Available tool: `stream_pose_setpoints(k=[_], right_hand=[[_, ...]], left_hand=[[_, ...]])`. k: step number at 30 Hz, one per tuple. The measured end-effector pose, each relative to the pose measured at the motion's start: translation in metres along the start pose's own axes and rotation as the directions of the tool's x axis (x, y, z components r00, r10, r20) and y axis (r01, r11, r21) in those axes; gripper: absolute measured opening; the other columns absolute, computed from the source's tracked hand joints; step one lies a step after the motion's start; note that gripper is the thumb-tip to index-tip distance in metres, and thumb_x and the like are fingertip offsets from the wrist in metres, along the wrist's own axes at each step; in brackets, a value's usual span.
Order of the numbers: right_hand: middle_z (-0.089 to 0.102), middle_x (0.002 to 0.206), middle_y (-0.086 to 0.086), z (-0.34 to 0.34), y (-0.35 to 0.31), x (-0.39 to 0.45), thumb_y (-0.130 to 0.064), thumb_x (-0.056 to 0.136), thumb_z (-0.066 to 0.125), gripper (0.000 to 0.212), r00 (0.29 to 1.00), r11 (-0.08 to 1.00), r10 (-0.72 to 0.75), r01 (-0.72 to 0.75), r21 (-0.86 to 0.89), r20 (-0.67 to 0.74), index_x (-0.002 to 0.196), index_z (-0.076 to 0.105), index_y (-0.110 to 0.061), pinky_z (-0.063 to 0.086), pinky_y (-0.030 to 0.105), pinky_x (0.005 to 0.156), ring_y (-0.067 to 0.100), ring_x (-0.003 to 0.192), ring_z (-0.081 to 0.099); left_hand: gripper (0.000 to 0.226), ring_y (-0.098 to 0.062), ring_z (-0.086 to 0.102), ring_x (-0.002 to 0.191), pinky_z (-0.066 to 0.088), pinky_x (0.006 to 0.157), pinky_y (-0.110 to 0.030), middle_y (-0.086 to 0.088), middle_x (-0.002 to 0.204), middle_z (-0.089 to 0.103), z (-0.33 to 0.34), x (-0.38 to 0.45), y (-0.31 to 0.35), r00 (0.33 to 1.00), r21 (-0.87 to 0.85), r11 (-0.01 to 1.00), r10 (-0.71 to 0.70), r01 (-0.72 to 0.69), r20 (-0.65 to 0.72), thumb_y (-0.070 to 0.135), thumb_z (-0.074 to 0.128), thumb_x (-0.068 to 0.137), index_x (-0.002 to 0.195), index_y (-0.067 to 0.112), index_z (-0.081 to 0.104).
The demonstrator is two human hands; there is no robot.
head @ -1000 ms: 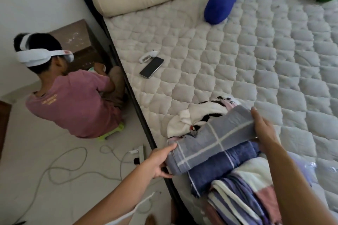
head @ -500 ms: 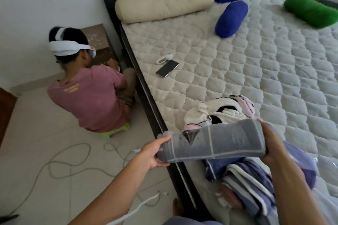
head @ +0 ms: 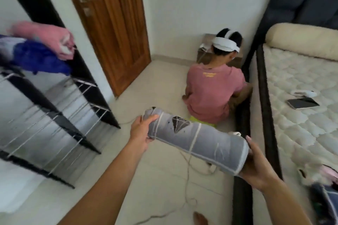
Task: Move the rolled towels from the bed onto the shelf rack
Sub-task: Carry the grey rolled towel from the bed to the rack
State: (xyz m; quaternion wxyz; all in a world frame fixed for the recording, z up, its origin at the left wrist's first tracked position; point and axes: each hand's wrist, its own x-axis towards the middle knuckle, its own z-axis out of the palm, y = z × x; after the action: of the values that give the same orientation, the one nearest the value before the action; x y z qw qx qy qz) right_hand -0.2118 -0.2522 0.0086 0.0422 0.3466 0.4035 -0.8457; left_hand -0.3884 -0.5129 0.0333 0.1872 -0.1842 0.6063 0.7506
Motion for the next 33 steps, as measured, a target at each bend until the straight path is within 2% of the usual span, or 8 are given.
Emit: stream_pose_setpoints(k=[4, 8, 11, 14, 19, 24, 29, 33], right_hand=[[0.077, 0.094, 0.002, 0.110, 0.022, 0.028, -0.054, 0.086, 0.043, 0.046, 0.974, 0.984, 0.069, -0.031, -0.178, 0.214, 0.113, 0.065, -0.024, 0.051, 0.041, 0.075, 0.028, 0.094, 0.066], [0.077, 0.095, 0.005, 0.199, 0.052, 0.055, -0.046, 0.030, 0.085, 0.091, 0.910, 0.966, 0.063, 0.048, -0.255, 0.411, 0.114, 0.063, -0.017, 0.058, 0.036, 0.065, 0.024, 0.081, 0.073], [0.068, 0.119, 0.013, 0.258, 0.075, 0.084, -0.028, 0.062, 0.070, 0.073, 0.866, 0.967, 0.034, 0.097, -0.234, 0.498, 0.130, 0.052, -0.010, 0.059, 0.034, 0.064, 0.027, 0.096, 0.070], [0.060, 0.127, 0.018, 0.318, 0.091, 0.118, -0.003, 0.082, 0.050, 0.050, 0.828, 0.938, -0.063, 0.239, -0.250, 0.557, 0.132, 0.048, -0.011, 0.059, 0.031, 0.069, 0.033, 0.110, 0.061], [0.065, 0.107, 0.014, 0.428, 0.091, 0.164, -0.003, 0.075, 0.057, 0.045, 0.730, 0.886, -0.111, 0.380, -0.266, 0.674, 0.119, 0.053, -0.012, 0.057, 0.024, 0.064, 0.029, 0.094, 0.065], [0.062, 0.114, 0.010, 0.516, 0.092, 0.197, -0.013, 0.058, 0.066, 0.074, 0.674, 0.868, -0.097, 0.417, -0.270, 0.732, 0.129, 0.046, -0.013, 0.057, 0.028, 0.066, 0.027, 0.099, 0.065], [0.062, 0.120, 0.000, 0.592, 0.108, 0.206, -0.031, 0.048, 0.076, 0.073, 0.649, 0.860, -0.097, 0.437, -0.265, 0.755, 0.117, 0.053, -0.038, 0.054, 0.041, 0.085, 0.021, 0.107, 0.063], [0.062, 0.116, -0.005, 0.648, 0.137, 0.206, -0.024, 0.067, 0.080, 0.060, 0.630, 0.865, -0.056, 0.418, -0.277, 0.775, 0.117, 0.049, -0.039, 0.056, 0.026, 0.075, 0.012, 0.101, 0.065]], left_hand=[[0.036, -0.026, 0.064, 0.090, 0.054, 0.082, -0.045, -0.008, 0.109, 0.067, -0.106, -0.004, 0.045, 0.976, -0.099, 0.981, 0.153, -0.170, -0.158, 0.017, 0.071, 0.082, 0.116, 0.020, 0.060], [0.033, -0.024, 0.064, 0.093, 0.054, 0.084, -0.046, -0.003, 0.105, 0.067, -0.184, -0.011, 0.082, 0.907, -0.138, 0.927, 0.298, -0.349, -0.297, 0.012, 0.070, 0.083, 0.114, 0.018, 0.060], [0.036, -0.024, 0.062, 0.098, 0.055, 0.086, -0.048, -0.004, 0.111, 0.061, -0.232, 0.000, 0.104, 0.842, -0.178, 0.881, 0.334, -0.439, -0.423, 0.014, 0.070, 0.084, 0.117, 0.019, 0.055], [0.054, -0.022, 0.062, 0.098, 0.058, 0.067, -0.039, -0.010, 0.125, 0.057, -0.267, 0.024, 0.122, 0.831, -0.331, 0.828, 0.257, -0.452, -0.493, 0.016, 0.070, 0.084, 0.132, 0.012, 0.047], [0.066, -0.030, 0.061, 0.113, 0.057, 0.079, -0.043, -0.016, 0.129, 0.059, -0.298, 0.077, 0.166, 0.857, -0.566, 0.700, 0.130, -0.436, -0.499, 0.023, 0.073, 0.079, 0.137, 0.009, 0.045], [0.051, -0.025, 0.062, 0.102, 0.055, 0.071, -0.045, -0.009, 0.116, 0.064, -0.311, 0.120, 0.212, 0.868, -0.555, 0.741, 0.075, -0.377, -0.490, 0.027, 0.071, 0.083, 0.129, 0.014, 0.052], [0.059, -0.026, 0.059, 0.117, 0.056, 0.073, -0.038, -0.005, 0.126, 0.063, -0.358, 0.154, 0.258, 0.746, -0.406, 0.732, 0.206, -0.547, -0.633, 0.026, 0.075, 0.078, 0.132, 0.016, 0.052], [0.065, -0.024, 0.064, 0.108, 0.055, 0.067, -0.033, -0.006, 0.123, 0.067, -0.414, 0.186, 0.298, 0.719, -0.363, 0.768, 0.177, -0.528, -0.672, 0.031, 0.080, 0.071, 0.130, 0.014, 0.056]])
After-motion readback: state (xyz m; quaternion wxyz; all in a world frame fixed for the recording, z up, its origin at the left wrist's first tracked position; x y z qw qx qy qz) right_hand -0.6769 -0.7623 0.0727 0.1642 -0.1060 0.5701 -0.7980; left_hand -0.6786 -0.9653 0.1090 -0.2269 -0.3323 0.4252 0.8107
